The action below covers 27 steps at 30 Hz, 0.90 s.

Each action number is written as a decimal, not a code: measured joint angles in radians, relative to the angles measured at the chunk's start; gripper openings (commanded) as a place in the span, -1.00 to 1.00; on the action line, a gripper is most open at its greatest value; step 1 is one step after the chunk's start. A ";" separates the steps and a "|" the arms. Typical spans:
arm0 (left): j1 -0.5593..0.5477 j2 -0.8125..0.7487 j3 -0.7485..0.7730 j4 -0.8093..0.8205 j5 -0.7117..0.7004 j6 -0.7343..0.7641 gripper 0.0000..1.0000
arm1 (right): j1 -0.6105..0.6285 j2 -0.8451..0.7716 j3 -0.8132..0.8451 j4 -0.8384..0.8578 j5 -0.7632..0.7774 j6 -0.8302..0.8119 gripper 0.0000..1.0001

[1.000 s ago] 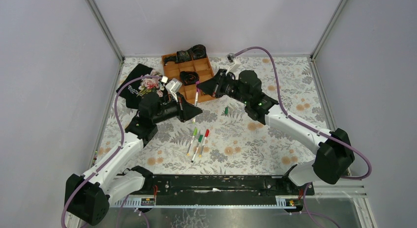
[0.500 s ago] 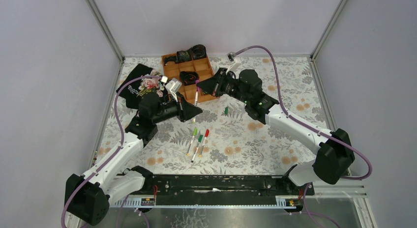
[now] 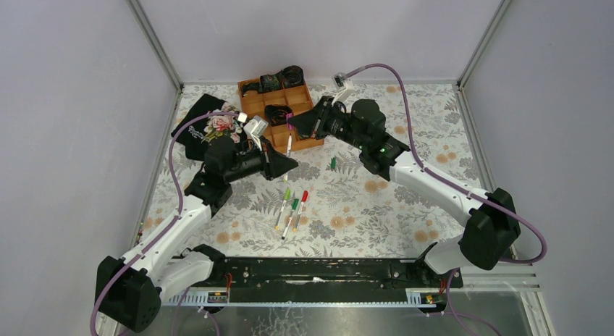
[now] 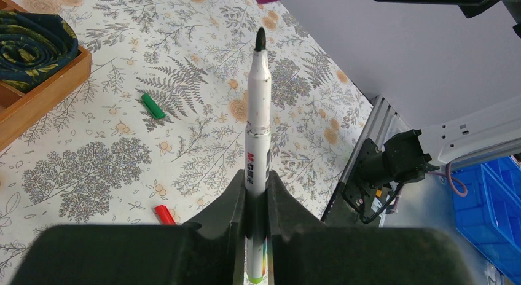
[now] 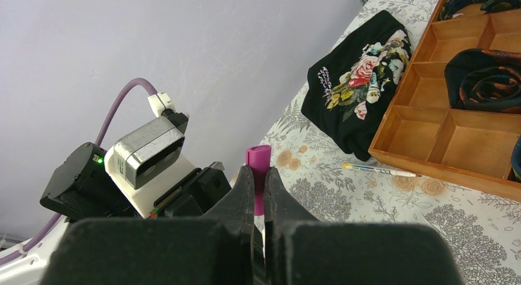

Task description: Insert the pens into the pen caps

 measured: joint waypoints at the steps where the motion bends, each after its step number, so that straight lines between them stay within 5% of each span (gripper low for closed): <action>1: 0.000 0.000 0.000 0.000 0.000 0.000 -1.00 | 0.000 0.000 0.000 0.000 0.000 0.000 -1.00; 27: 0.000 -0.011 -0.006 0.000 0.000 -0.010 -1.00 | 0.000 0.000 -0.024 -0.004 -0.005 0.000 -1.00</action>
